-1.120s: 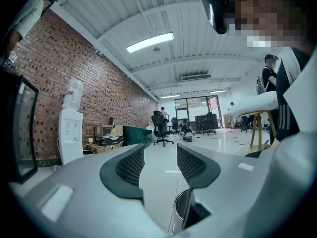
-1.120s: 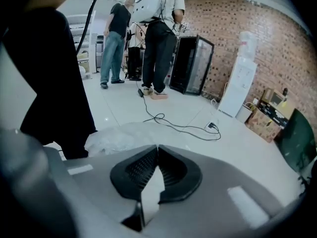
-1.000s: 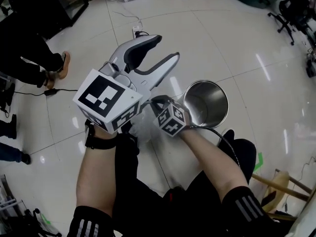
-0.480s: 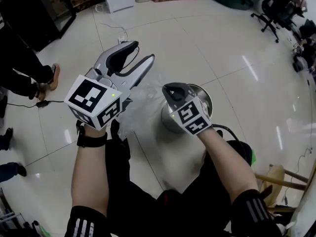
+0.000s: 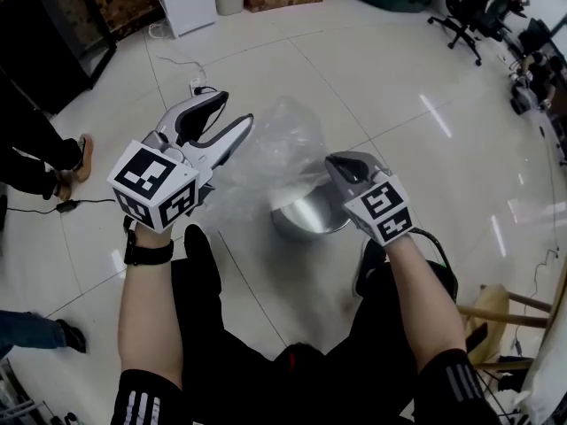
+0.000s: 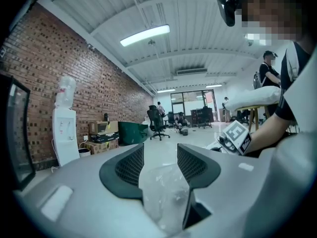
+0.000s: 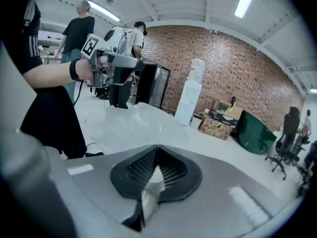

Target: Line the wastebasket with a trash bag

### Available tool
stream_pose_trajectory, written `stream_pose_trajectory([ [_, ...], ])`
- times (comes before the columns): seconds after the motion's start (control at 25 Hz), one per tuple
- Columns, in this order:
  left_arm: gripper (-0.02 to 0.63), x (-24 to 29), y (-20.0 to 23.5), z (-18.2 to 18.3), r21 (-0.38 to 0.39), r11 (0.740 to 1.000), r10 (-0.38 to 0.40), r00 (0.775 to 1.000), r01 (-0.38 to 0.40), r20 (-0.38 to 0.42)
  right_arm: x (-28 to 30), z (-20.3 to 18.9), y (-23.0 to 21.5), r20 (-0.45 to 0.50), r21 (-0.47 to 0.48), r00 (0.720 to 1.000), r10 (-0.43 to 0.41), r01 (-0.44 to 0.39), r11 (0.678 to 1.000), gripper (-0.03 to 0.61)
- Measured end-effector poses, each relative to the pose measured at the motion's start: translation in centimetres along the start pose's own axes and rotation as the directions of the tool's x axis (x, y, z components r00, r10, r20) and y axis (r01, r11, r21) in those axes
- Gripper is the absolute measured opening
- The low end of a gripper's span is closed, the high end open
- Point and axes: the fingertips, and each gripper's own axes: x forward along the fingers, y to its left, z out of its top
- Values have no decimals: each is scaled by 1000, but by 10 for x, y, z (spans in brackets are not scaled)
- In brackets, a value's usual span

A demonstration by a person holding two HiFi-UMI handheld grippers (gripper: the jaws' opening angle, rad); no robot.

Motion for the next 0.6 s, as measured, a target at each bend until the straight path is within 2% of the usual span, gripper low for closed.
stream_pose_trajectory([
  [0.16,221,15,-13,-31,95,995,-25,989,39,-149,-12,-41,-5,-79,105,992,101,-92,990,6],
  [0.28,221,23,-17,-47,138,989,-12,977,42,-213,-21,-63,-5,-133,109,978,158,-144,984,6],
  [0.4,221,31,-23,-64,168,983,-32,961,81,-275,-19,-82,8,-199,103,951,237,-220,970,6],
  [0.52,221,36,-36,-92,182,972,-72,920,152,-386,-12,-111,25,-299,98,903,307,-291,952,6],
  [0.6,221,38,-44,-117,189,961,-88,871,202,-483,-8,-135,33,-372,96,866,333,-321,942,6],
])
